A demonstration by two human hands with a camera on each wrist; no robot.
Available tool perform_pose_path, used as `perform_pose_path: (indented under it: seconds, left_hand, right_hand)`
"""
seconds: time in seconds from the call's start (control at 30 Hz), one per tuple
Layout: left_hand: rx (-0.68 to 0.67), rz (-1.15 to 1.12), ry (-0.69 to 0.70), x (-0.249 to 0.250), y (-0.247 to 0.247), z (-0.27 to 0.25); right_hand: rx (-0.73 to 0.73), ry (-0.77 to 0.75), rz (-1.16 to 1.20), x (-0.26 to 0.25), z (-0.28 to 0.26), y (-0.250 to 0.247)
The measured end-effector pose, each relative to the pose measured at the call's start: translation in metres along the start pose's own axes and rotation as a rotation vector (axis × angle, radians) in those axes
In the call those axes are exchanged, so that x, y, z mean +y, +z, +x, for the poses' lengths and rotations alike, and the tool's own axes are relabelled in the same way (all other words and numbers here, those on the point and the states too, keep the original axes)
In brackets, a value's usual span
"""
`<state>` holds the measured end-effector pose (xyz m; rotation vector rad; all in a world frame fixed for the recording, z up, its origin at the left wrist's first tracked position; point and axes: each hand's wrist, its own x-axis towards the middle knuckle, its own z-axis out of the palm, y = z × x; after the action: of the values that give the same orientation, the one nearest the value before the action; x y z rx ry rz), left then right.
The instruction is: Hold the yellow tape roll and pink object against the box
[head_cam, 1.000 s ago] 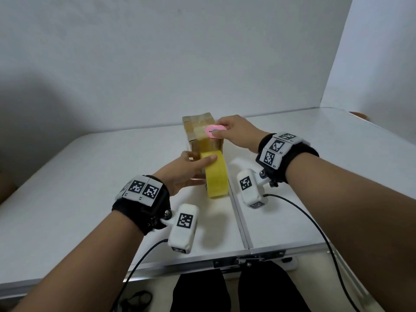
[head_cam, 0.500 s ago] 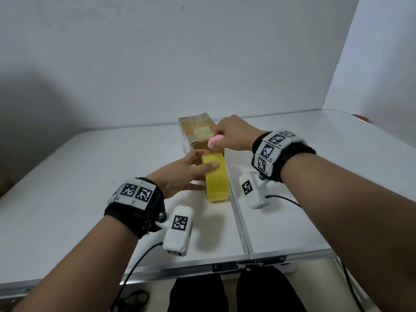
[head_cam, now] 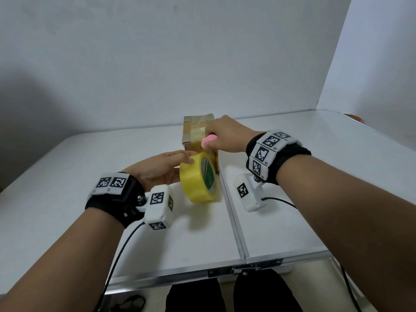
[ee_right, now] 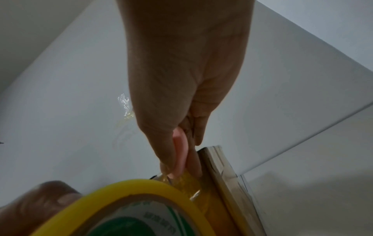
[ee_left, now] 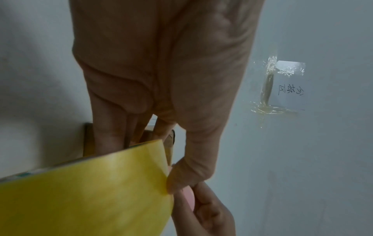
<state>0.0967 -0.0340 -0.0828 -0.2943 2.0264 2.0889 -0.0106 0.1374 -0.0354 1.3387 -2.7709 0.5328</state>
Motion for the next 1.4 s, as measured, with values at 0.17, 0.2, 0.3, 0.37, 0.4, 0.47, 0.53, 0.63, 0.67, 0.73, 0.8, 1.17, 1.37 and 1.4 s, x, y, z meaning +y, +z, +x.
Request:
perform_pose_path:
  seconds: [0.17, 0.2, 0.3, 0.37, 0.4, 0.47, 0.53, 0.63, 0.67, 0.73, 0.8, 1.17, 1.37, 1.4]
  left_hand:
    - [-0.030, 0.012, -0.009, 0.001, 0.005, 0.003]
    - [-0.028, 0.010, -0.005, 0.001, 0.007, 0.002]
    - [-0.029, 0.011, 0.003, -0.001, 0.012, 0.004]
    - [-0.033, 0.017, 0.005, -0.002, 0.013, 0.006]
    - [-0.034, 0.023, 0.000, -0.002, 0.013, 0.007]
    - [-0.025, 0.036, -0.007, -0.002, 0.012, 0.008]
    - [-0.009, 0.035, -0.013, -0.002, 0.011, 0.009]
    - [-0.003, 0.044, -0.016, -0.003, 0.011, 0.010]
    - [0.001, 0.057, -0.019, -0.004, 0.012, 0.010]
    - [0.004, 0.072, -0.028, -0.004, 0.013, 0.010]
    - [0.002, 0.071, -0.035, -0.003, 0.014, 0.009]
    - [0.066, 0.053, -0.039, 0.004, 0.025, 0.008]
    - [0.065, 0.082, -0.033, 0.004, 0.021, 0.007]
    - [0.068, 0.083, -0.032, 0.004, 0.022, 0.007]
  right_hand:
    - [-0.067, -0.010, -0.031, -0.001, 0.008, 0.001]
    - [-0.081, -0.013, -0.038, 0.000, 0.010, 0.002]
    - [-0.109, -0.033, -0.070, 0.000, 0.010, 0.005]
    - [-0.111, -0.049, -0.092, 0.000, 0.010, 0.005]
    - [-0.112, -0.055, -0.099, -0.001, 0.010, 0.005]
    - [-0.121, -0.062, -0.109, -0.002, 0.012, 0.004]
    - [-0.133, -0.058, -0.112, -0.003, 0.013, 0.004]
    - [-0.129, -0.048, -0.098, -0.002, 0.012, 0.006]
    - [-0.120, -0.050, -0.088, -0.001, 0.011, 0.006]
    - [-0.109, -0.059, -0.066, 0.000, 0.010, 0.006]
    - [-0.110, -0.056, -0.059, -0.001, 0.009, 0.005]
    - [-0.173, -0.021, -0.091, -0.008, 0.008, 0.009]
    - [-0.167, -0.035, -0.087, -0.007, 0.008, 0.010]
    - [-0.172, -0.036, -0.097, -0.008, 0.008, 0.010]
